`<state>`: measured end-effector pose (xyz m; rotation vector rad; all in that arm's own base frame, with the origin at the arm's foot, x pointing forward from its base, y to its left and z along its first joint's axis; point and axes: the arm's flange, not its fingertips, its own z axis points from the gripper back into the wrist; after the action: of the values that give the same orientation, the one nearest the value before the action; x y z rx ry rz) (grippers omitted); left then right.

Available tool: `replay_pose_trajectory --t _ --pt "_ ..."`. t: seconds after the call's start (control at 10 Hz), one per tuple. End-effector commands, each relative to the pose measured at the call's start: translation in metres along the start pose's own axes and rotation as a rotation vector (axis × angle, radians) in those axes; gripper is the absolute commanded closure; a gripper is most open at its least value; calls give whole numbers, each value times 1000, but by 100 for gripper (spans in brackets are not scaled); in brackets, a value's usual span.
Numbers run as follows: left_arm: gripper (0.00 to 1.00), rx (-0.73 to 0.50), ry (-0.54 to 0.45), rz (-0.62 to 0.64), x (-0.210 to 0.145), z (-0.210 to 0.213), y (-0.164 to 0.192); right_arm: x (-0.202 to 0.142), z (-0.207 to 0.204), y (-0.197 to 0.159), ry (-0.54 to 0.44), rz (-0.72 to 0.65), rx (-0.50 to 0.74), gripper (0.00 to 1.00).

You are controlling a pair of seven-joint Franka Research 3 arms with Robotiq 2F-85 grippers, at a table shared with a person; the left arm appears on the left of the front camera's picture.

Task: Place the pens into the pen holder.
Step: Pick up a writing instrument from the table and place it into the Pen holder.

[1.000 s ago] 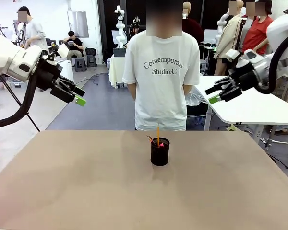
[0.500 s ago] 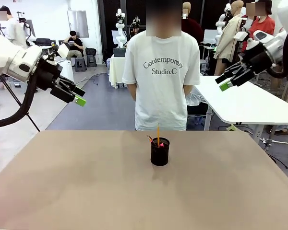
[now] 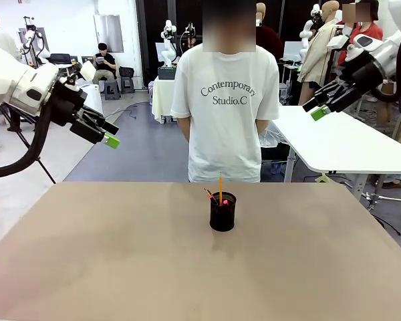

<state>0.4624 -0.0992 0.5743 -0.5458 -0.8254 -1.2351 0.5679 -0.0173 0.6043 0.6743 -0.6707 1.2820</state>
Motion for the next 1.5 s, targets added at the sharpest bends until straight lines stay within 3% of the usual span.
replay_pose_trajectory --t 0.0,1.4 --pt "0 6 0 5 0 2 0 4 5 -2 12 -23 11 0" --pt "0 6 0 5 0 2 0 0 0 0 0 0 0 0"
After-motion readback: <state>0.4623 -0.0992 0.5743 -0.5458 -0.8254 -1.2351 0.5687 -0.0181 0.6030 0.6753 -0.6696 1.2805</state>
